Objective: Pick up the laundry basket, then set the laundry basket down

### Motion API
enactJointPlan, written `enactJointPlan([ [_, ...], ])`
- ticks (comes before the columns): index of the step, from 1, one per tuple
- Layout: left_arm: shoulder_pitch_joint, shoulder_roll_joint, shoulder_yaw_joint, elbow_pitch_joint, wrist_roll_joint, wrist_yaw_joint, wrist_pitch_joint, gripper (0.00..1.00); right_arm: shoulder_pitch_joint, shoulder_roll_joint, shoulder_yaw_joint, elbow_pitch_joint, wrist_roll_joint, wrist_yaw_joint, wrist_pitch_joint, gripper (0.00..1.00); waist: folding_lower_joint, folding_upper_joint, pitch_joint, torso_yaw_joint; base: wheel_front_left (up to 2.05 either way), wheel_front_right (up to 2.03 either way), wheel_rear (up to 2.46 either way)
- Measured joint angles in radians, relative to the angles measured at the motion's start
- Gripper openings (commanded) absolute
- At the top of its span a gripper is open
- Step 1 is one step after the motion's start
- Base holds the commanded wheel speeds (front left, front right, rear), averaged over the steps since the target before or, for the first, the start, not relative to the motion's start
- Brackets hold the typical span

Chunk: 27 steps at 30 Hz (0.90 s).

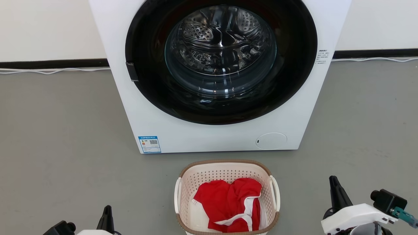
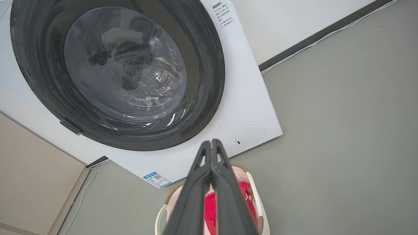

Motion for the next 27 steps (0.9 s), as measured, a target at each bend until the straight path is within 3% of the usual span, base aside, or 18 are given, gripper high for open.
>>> enactJointPlan([
  [27, -0.012, 0.004, -0.001, -0.067, -0.289, -0.027, 0.076, 0.0, 0.001, 0.004, -0.025, -0.071, 0.337, 0.0, 0.075, 0.0, -0.0001, 0.0, 0.011, -0.001, 0.0, 0.0, 0.0],
])
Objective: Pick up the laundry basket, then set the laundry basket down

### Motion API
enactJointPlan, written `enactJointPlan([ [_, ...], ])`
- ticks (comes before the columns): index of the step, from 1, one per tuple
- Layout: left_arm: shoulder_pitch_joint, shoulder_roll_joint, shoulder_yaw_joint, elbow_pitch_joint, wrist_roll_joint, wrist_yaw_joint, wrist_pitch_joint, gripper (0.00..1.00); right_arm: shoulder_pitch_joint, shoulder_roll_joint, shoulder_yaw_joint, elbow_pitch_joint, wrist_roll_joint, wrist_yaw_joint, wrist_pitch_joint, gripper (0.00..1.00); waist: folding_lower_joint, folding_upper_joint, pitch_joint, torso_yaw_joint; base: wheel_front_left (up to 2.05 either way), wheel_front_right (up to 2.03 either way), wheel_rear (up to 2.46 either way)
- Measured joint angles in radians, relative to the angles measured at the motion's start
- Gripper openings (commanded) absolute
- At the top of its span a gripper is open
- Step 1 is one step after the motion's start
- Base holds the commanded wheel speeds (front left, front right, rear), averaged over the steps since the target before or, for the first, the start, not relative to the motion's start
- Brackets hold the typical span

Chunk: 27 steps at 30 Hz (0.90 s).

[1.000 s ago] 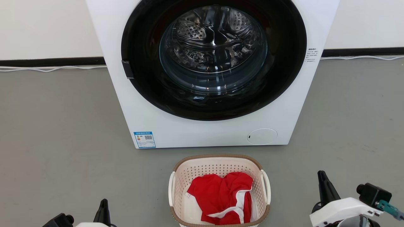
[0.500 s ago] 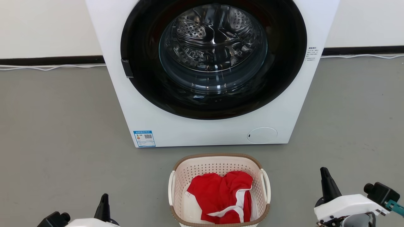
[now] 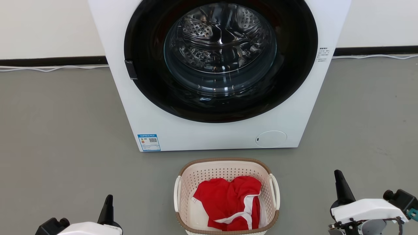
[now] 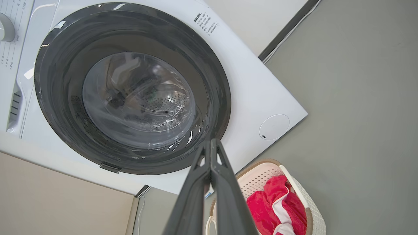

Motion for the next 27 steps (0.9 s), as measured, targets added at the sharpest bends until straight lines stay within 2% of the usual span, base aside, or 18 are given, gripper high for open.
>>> enactJointPlan([
  [27, -0.01, 0.003, -0.001, -0.065, -0.284, -0.026, 0.08, 0.0, 0.001, 0.003, -0.02, -0.07, 0.338, 0.0, 0.075, 0.0, 0.0, 0.0, 0.011, -0.001, 0.0, 0.0, 0.0],
])
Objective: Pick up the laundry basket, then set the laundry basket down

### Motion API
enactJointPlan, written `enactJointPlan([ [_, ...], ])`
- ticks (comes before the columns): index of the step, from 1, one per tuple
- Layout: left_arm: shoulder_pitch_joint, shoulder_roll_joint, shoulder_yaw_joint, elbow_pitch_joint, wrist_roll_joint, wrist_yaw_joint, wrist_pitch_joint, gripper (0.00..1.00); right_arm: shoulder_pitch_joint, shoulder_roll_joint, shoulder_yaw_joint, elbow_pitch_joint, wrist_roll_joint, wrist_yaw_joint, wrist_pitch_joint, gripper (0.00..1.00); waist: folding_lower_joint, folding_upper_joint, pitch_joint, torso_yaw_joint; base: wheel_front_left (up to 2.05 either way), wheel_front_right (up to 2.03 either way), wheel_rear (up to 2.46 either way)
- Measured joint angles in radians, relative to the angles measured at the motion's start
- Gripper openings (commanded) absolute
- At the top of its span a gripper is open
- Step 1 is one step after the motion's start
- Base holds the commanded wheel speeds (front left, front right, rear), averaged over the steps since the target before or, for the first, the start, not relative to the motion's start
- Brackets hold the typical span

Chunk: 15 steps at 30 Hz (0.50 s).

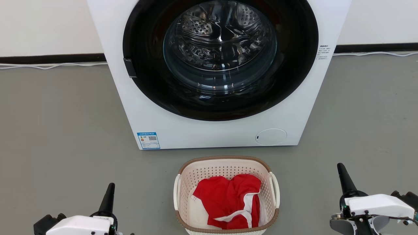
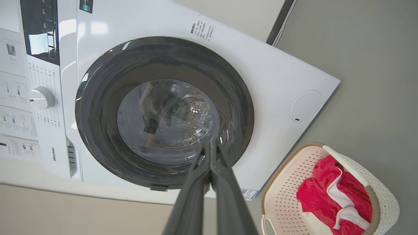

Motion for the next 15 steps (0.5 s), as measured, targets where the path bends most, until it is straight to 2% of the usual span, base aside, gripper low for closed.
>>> enactJointPlan([
  [15, -0.012, 0.001, -0.001, -0.036, -0.164, -0.016, 0.039, 0.0, 0.001, 0.002, -0.014, -0.039, 0.189, 0.0, 0.043, 0.0, 0.0, 0.0, 0.006, -0.001, 0.0, 0.0, 0.0],
])
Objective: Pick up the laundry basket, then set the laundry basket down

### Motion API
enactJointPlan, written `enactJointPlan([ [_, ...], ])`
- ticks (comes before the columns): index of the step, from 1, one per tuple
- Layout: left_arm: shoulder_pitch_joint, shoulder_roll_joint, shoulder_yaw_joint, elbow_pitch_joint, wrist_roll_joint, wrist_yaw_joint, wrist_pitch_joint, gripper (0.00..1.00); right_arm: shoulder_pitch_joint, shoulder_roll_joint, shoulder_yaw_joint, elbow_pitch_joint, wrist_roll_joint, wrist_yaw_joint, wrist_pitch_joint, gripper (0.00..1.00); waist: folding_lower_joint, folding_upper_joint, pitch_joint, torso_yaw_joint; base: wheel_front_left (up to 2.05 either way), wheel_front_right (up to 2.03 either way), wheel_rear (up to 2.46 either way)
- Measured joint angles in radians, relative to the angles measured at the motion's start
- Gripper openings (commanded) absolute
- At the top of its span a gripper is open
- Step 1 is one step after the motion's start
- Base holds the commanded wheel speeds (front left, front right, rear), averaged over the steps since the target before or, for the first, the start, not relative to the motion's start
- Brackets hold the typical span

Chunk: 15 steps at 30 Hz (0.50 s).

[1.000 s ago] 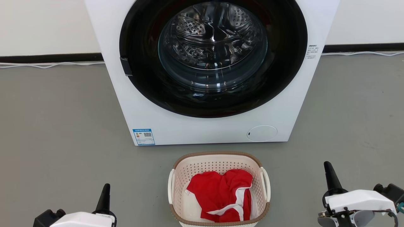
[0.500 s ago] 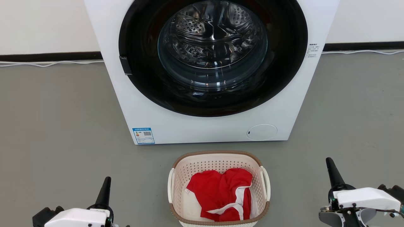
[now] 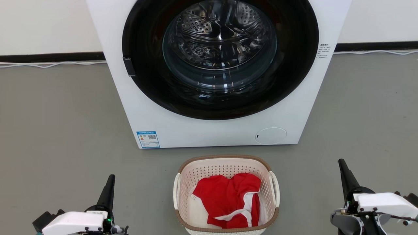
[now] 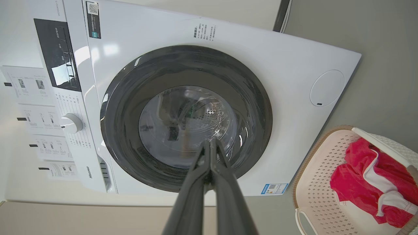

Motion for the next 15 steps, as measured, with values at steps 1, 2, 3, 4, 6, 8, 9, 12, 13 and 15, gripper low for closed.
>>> enactJointPlan([
  [1, 0.0, 0.0, 0.0, -0.003, -0.008, 0.0, 0.004, 0.0, 0.0, 0.0, -0.001, -0.003, 0.011, 0.0, 0.002, 0.0, 0.0, 0.0, 0.0, 0.0, 0.0, 0.0, 0.0],
  [2, 0.0, 0.0, 0.0, -0.005, -0.018, 0.0, 0.009, 0.0, 0.001, 0.001, -0.002, -0.007, 0.021, 0.0, 0.009, 0.0, 0.0, 0.0, 0.001, 0.0, 0.0, 0.0, 0.0],
  [3, 0.0, 0.0, 0.0, -0.007, -0.027, 0.0, 0.01, 0.0, 0.001, 0.001, -0.002, -0.011, 0.032, 0.0, 0.009, 0.0, 0.0, 0.0, 0.001, 0.0, 0.0, 0.0, 0.0],
  [4, 0.0, 0.0, 0.0, -0.009, -0.038, 0.0, 0.016, 0.0, 0.002, 0.001, -0.002, -0.014, 0.045, 0.0, 0.01, 0.0, 0.0, 0.0, 0.002, 0.0, 0.0, 0.0, 0.0],
  [6, -0.001, 0.001, 0.0, -0.016, -0.063, -0.001, 0.019, 0.0, 0.005, 0.001, -0.004, -0.019, 0.074, 0.0, 0.015, 0.0, 0.0, 0.0, 0.002, 0.0, 0.0, 0.0, 0.0],
  [8, -0.001, 0.001, 0.0, -0.021, -0.082, -0.007, 0.026, 0.0, 0.006, 0.002, -0.005, -0.023, 0.096, 0.0, 0.021, 0.0, 0.0, 0.0, 0.003, 0.0, 0.0, 0.0, 0.0],
  [9, -0.001, 0.001, 0.0, -0.022, -0.091, -0.01, 0.027, 0.0, 0.006, 0.002, -0.006, -0.026, 0.11, 0.0, 0.027, 0.0, 0.0, 0.0, 0.004, 0.0, 0.0, 0.0, 0.0],
  [12, -0.001, 0.001, 0.0, -0.029, -0.127, -0.01, 0.035, 0.0, 0.006, 0.003, -0.007, -0.032, 0.146, 0.0, 0.033, 0.0, 0.0, 0.0, 0.005, -0.001, 0.0, 0.0, 0.0],
  [13, -0.001, 0.002, 0.0, -0.032, -0.137, -0.01, 0.04, 0.0, 0.006, 0.003, -0.008, -0.035, 0.157, 0.0, 0.038, 0.0, 0.0, 0.0, 0.005, -0.001, 0.0, 0.0, 0.0],
  [15, -0.002, 0.002, 0.0, -0.037, -0.154, -0.014, 0.044, 0.0, 0.006, 0.003, -0.009, -0.042, 0.185, 0.0, 0.044, 0.0, 0.0, 0.0, 0.006, -0.001, 0.0, 0.0, 0.0],
])
